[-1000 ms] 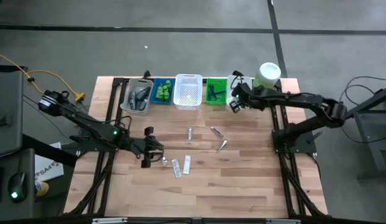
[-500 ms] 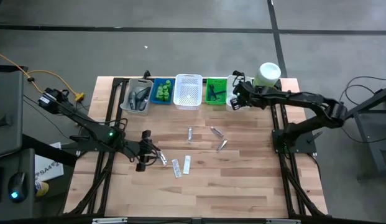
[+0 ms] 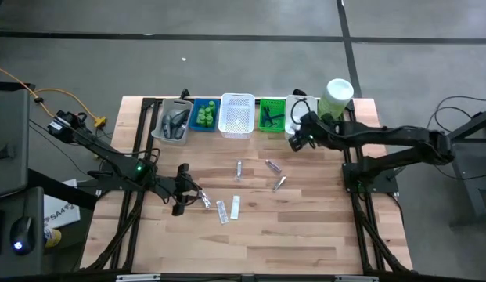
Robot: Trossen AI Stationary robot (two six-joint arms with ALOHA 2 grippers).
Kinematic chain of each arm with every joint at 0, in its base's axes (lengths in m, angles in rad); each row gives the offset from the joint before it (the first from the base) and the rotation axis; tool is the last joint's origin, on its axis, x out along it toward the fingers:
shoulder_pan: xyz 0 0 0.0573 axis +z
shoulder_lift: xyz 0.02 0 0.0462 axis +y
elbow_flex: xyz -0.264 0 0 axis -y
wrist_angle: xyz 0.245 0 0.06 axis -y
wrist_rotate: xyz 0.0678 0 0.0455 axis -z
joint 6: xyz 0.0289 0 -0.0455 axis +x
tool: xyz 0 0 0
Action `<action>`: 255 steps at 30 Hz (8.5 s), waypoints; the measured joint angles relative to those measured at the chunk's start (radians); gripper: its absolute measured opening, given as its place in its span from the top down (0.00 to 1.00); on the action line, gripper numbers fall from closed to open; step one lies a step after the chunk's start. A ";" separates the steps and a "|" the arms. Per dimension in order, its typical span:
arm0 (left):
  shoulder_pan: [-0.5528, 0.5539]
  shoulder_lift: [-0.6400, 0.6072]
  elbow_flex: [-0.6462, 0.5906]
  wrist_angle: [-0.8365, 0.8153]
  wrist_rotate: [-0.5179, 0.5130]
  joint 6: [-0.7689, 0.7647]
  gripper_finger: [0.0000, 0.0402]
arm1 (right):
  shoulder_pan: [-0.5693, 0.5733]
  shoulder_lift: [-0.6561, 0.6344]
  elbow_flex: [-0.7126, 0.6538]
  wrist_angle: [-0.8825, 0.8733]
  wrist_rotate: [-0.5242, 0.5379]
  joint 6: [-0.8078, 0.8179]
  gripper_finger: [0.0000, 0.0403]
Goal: Pick & Place Travel size toiletries
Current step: Put the bandage into the right white bin
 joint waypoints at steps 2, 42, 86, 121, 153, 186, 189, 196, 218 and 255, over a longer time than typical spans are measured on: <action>0.000 0.000 0.000 0.001 0.000 -0.016 0.61 | 0.059 -0.022 0.000 0.009 -0.001 0.004 0.54; 0.000 0.071 0.038 0.024 -0.027 -0.148 0.61 | 0.782 0.369 0.000 0.679 -0.005 -0.108 0.56; 0.066 0.848 0.690 -0.451 0.120 -0.461 0.39 | 0.786 0.441 0.000 0.768 0.003 -0.087 0.57; 0.064 0.984 0.690 -0.471 0.184 -0.430 0.80 | 0.786 0.440 0.000 0.755 -0.005 -0.051 0.57; -0.059 0.870 0.681 -0.285 -0.232 -0.092 1.00 | 0.737 0.980 0.095 1.541 0.072 -0.469 0.57; -0.059 0.866 0.684 -0.173 -0.240 0.016 1.00 | 0.687 1.011 0.192 1.302 0.066 -0.439 0.86; -0.059 0.866 0.684 -0.173 -0.234 0.016 1.00 | 0.685 1.011 0.192 1.304 0.043 -0.439 0.97; -0.059 0.866 0.685 -0.170 -0.188 0.024 0.98 | 0.685 1.011 0.192 1.306 0.015 -0.369 0.99; -0.115 0.698 0.684 -0.526 -0.365 -0.194 0.60 | 0.618 0.611 0.192 0.470 0.259 -0.006 0.99; -0.124 0.698 0.684 -0.614 -0.441 -0.404 0.61 | -0.389 0.348 0.191 -0.144 -0.093 -0.211 0.87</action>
